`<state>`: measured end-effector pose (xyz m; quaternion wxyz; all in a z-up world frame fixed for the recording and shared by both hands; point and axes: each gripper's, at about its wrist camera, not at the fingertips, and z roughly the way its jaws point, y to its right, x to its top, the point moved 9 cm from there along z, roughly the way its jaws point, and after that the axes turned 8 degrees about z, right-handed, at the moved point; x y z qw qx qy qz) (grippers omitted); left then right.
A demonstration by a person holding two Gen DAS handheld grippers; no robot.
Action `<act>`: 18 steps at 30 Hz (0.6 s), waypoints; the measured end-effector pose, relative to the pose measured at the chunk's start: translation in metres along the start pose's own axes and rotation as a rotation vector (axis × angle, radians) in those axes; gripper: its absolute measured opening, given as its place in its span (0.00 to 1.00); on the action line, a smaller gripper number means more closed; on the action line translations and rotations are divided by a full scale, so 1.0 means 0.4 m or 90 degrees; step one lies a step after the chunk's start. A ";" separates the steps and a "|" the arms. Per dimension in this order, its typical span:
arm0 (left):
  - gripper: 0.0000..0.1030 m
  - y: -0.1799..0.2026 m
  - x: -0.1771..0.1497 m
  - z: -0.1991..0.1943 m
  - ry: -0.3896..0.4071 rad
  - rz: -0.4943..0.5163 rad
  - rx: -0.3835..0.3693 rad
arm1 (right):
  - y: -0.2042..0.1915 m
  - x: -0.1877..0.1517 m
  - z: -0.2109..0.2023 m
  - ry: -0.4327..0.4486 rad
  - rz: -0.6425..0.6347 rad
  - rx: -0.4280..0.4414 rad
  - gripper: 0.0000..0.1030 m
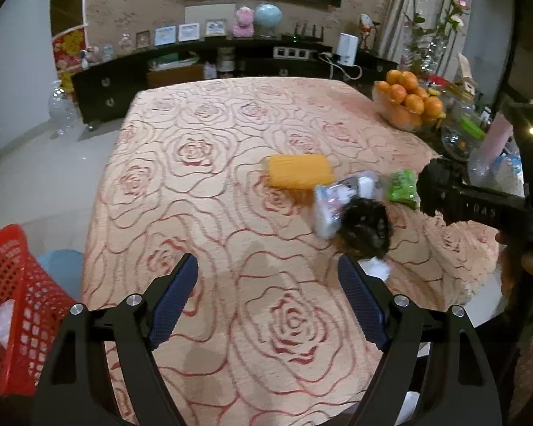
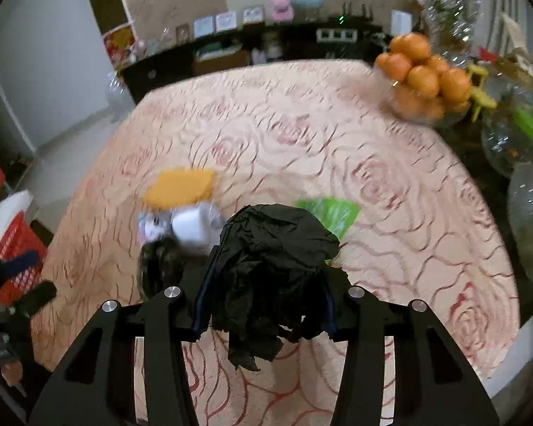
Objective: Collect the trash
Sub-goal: 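Grasp the black plastic bag with the right tool while the left tool grasps another black bag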
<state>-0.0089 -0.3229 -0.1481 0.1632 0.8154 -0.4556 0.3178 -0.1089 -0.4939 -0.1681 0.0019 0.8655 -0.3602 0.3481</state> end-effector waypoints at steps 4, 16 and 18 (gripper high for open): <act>0.76 0.041 0.037 0.010 0.000 0.000 -0.042 | 0.018 0.023 -0.019 0.021 0.019 -0.004 0.45; 0.76 0.216 0.079 0.141 -0.052 0.060 -0.121 | 0.081 0.041 -0.042 0.039 0.066 -0.018 0.45; 0.76 0.233 0.080 0.166 -0.062 0.060 -0.131 | 0.090 0.043 -0.045 0.040 0.073 -0.018 0.45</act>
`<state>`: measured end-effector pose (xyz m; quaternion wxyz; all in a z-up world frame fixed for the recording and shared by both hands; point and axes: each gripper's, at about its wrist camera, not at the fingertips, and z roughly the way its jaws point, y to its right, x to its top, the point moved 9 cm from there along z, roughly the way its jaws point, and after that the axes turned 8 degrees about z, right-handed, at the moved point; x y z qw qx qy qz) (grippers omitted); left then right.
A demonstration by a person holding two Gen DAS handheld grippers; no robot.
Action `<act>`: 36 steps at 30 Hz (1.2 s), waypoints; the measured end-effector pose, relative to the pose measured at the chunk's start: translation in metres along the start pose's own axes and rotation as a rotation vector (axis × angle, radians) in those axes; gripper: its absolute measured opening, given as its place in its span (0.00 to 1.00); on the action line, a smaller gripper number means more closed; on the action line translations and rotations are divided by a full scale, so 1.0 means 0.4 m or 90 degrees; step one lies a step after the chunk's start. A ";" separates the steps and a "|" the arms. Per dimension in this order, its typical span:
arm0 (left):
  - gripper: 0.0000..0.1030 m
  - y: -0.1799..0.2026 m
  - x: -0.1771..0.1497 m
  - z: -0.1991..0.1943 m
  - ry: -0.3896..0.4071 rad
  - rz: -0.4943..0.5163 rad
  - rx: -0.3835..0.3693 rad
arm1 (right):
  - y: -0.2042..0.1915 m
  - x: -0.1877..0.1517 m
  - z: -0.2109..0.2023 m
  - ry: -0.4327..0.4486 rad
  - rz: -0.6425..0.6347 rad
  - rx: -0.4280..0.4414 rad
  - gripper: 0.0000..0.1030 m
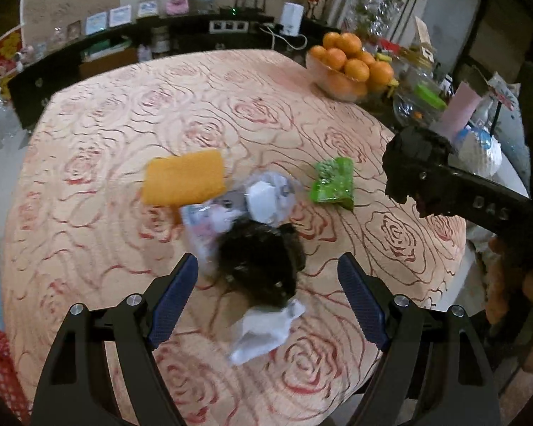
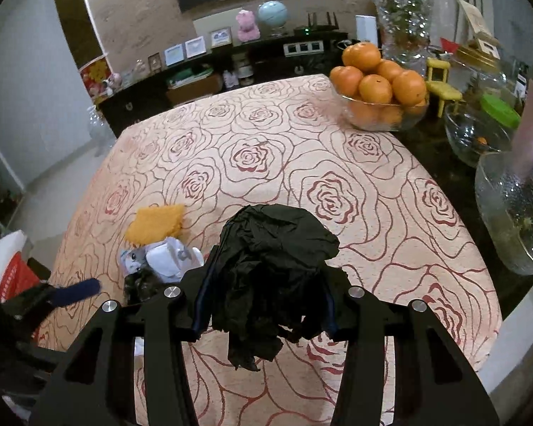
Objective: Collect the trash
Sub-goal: 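Grasp the black plastic bag with the right tool while the left tool grasps another black bag, then carry both black bags over the red basket with both tools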
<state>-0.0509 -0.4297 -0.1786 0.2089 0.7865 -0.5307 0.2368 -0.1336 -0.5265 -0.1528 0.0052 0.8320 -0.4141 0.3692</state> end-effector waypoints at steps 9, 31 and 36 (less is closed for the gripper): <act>0.37 -0.015 -0.011 0.070 -0.014 -0.028 -0.024 | 0.009 -0.004 0.004 -0.006 0.003 -0.001 0.45; 0.24 -0.086 0.044 -0.178 0.128 -0.030 0.040 | -0.065 0.014 -0.021 0.020 -0.017 0.038 0.45; 0.24 -0.124 0.062 -0.249 0.166 -0.034 0.089 | -0.096 0.025 -0.035 0.031 -0.023 0.052 0.45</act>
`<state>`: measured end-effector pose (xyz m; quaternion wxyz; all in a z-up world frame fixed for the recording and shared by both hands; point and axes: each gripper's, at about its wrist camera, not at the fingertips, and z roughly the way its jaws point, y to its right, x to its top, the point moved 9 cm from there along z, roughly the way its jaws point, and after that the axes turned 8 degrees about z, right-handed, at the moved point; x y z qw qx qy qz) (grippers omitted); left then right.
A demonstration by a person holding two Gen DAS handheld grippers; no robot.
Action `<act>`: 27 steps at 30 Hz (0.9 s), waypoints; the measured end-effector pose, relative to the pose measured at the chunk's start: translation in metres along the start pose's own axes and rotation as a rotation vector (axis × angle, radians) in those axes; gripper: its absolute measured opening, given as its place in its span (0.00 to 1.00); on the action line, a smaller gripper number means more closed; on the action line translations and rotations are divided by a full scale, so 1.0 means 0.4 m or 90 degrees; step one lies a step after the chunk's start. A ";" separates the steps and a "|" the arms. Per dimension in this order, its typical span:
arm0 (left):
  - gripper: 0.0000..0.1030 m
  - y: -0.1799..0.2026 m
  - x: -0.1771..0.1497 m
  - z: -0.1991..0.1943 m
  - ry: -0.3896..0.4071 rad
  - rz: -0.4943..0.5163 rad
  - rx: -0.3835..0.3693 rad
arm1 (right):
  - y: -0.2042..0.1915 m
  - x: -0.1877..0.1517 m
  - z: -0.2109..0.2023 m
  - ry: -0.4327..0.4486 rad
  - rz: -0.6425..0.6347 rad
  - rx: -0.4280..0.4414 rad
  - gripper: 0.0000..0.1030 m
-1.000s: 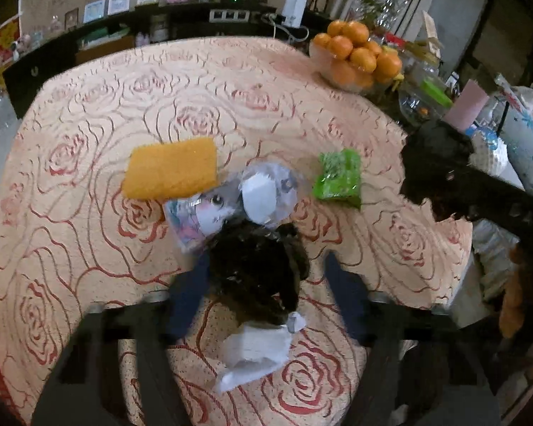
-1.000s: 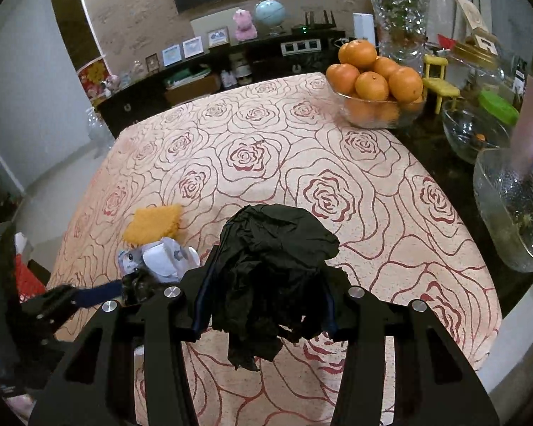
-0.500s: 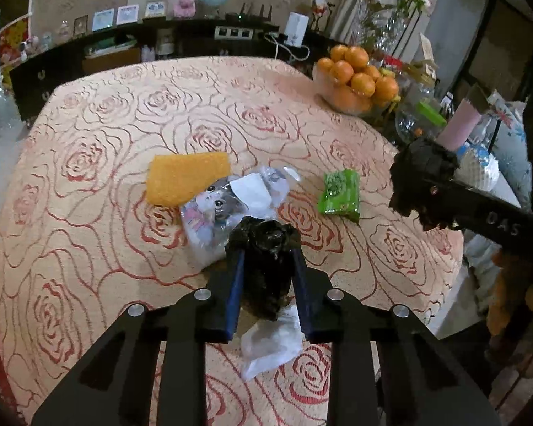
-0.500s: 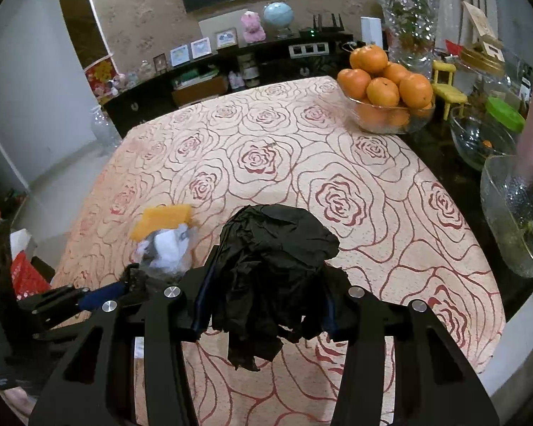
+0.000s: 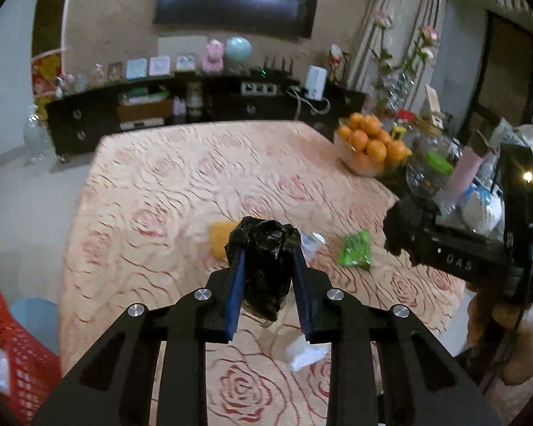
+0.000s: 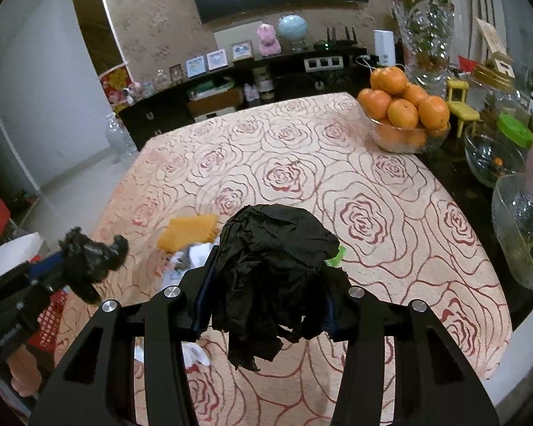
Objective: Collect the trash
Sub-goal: 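Carry both black bags over the red basket with both tools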
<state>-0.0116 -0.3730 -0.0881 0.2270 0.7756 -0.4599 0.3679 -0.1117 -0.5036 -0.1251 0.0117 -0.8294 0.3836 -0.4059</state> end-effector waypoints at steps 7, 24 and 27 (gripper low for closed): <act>0.24 -0.066 0.034 -0.070 0.044 -0.003 0.069 | -0.061 0.015 -0.013 0.017 -0.022 0.020 0.45; 0.24 -0.275 0.022 -0.273 0.082 -0.033 0.218 | -0.251 0.021 -0.039 0.041 -0.095 0.078 0.45; 0.24 -0.321 0.003 -0.311 0.086 -0.034 0.257 | -0.296 0.021 -0.041 0.044 -0.116 0.090 0.45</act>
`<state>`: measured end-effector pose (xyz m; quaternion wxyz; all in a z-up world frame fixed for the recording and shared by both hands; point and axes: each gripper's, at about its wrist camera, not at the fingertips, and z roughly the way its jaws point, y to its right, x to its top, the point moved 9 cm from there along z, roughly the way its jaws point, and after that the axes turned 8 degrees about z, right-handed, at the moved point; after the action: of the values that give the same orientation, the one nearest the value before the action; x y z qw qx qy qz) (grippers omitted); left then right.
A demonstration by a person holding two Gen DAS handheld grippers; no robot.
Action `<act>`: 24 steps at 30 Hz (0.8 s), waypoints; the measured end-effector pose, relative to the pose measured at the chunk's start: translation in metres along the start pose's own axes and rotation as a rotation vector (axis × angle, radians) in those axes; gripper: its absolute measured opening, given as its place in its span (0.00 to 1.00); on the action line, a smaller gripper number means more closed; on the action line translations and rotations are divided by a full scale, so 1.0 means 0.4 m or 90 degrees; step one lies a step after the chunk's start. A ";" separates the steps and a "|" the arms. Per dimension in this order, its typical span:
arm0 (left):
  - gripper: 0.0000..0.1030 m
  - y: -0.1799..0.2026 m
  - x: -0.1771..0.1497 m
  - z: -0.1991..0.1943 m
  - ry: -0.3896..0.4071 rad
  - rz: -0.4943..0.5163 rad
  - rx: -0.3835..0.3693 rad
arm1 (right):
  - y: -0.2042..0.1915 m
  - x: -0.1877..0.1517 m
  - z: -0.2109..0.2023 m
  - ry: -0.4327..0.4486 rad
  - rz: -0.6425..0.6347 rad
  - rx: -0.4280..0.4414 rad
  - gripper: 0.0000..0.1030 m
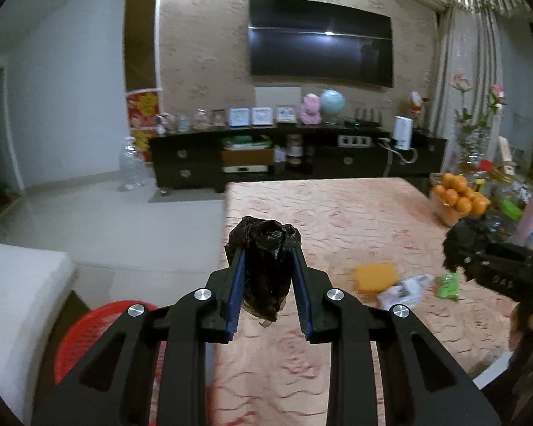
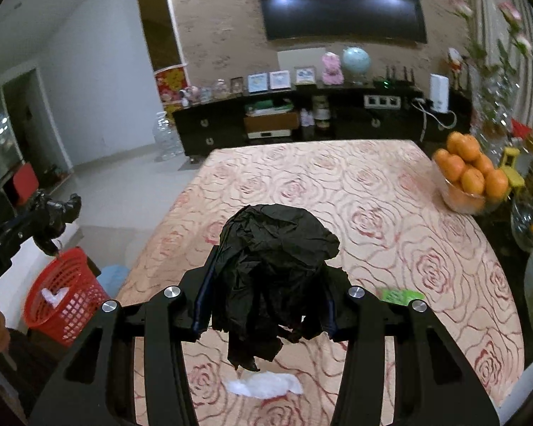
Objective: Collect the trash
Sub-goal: 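Carry both black bags over the red basket with both tools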
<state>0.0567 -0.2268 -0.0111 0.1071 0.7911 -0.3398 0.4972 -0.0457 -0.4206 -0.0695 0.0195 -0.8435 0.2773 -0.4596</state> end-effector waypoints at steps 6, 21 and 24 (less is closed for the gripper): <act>0.24 -0.093 -0.044 0.006 -0.010 -0.041 0.033 | -0.087 0.009 0.019 -0.001 -0.036 0.026 0.45; 0.24 -0.222 -0.086 -0.022 -0.014 -0.095 0.082 | -0.277 -0.013 0.066 -0.025 -0.092 0.089 0.45; 0.24 -0.256 -0.100 -0.030 -0.018 -0.105 0.099 | -0.314 -0.019 0.072 -0.027 -0.102 0.103 0.45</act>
<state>0.1030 -0.1270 -0.0225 0.0808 0.8293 -0.2357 0.5001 0.0301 -0.3172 -0.0558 0.0564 -0.8682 0.1703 -0.4627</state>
